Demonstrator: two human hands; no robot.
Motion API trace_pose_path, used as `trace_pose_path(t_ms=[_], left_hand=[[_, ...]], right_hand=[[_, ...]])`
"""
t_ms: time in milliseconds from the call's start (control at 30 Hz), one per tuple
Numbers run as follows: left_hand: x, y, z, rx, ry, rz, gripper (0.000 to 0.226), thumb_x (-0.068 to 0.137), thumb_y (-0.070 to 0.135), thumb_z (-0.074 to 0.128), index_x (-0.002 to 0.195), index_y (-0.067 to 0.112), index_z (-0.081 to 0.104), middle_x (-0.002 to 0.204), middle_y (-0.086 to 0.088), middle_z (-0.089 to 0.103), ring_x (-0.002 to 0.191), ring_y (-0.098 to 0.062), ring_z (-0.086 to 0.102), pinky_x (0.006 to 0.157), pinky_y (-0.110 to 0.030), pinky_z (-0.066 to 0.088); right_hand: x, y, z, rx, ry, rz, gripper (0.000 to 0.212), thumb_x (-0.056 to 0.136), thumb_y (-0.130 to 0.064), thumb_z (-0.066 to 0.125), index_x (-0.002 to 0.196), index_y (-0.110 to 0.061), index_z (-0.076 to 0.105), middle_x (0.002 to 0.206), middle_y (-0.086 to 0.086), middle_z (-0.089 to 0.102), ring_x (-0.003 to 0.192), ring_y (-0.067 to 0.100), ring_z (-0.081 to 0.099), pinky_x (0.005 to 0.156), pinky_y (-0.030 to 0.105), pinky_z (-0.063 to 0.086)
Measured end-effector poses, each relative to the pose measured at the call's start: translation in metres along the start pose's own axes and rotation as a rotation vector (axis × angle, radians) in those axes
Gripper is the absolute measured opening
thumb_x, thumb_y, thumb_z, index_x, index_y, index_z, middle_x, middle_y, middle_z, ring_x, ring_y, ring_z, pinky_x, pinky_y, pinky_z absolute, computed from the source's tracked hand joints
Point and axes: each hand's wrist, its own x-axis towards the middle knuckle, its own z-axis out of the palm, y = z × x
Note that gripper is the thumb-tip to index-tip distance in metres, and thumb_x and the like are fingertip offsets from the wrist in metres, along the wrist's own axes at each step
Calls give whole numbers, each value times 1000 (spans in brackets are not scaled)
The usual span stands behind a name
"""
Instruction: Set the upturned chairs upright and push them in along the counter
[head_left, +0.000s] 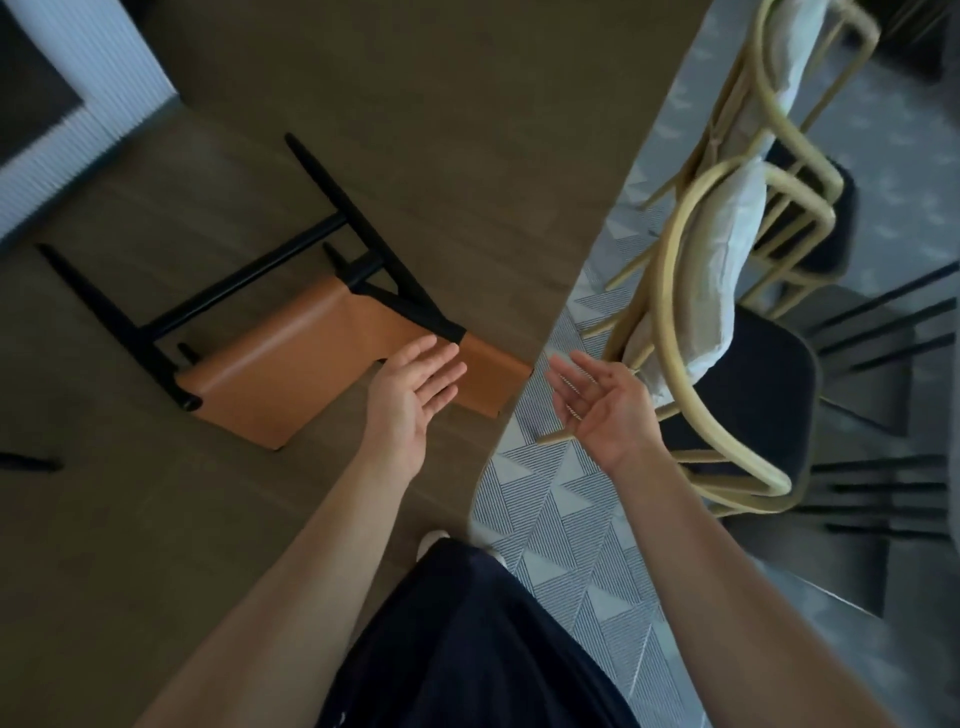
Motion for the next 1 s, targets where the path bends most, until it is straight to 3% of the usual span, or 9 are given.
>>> trace_pose_path(t_ms=[467, 633, 800, 1000], left_hand=[[67, -61, 3, -68, 189, -32, 30, 100, 14, 42, 127, 13, 56, 115, -3, 69, 107, -19, 67, 92, -34, 50], [95, -110, 12, -65, 245, 0, 30, 99, 14, 44, 124, 14, 60, 116, 2, 69, 110, -13, 65, 94, -32, 48], [132, -165, 11, -181, 322, -13, 32, 100, 15, 39, 125, 12, 59, 122, -2, 67, 113, -15, 63, 97, -34, 48], [182, -230, -19, -224, 380, -40, 31, 101, 15, 38, 122, 13, 61, 117, 0, 70, 110, -14, 64, 95, -32, 49]], right_hand=[[112, 15, -13, -97, 14, 174, 35, 98, -19, 44, 127, -6, 59, 100, 10, 76, 89, 21, 73, 77, 32, 52], [164, 31, -32, -213, -30, 265, 35, 99, -19, 45, 128, -6, 58, 104, 11, 75, 97, 23, 72, 78, 33, 52], [216, 60, -53, -300, -72, 299, 19, 96, -18, 51, 109, -10, 62, 107, 13, 74, 103, 25, 69, 83, 33, 51], [281, 116, -88, -334, -58, 324, 16, 97, -16, 50, 106, -10, 62, 103, 11, 75, 98, 22, 71, 77, 31, 53]])
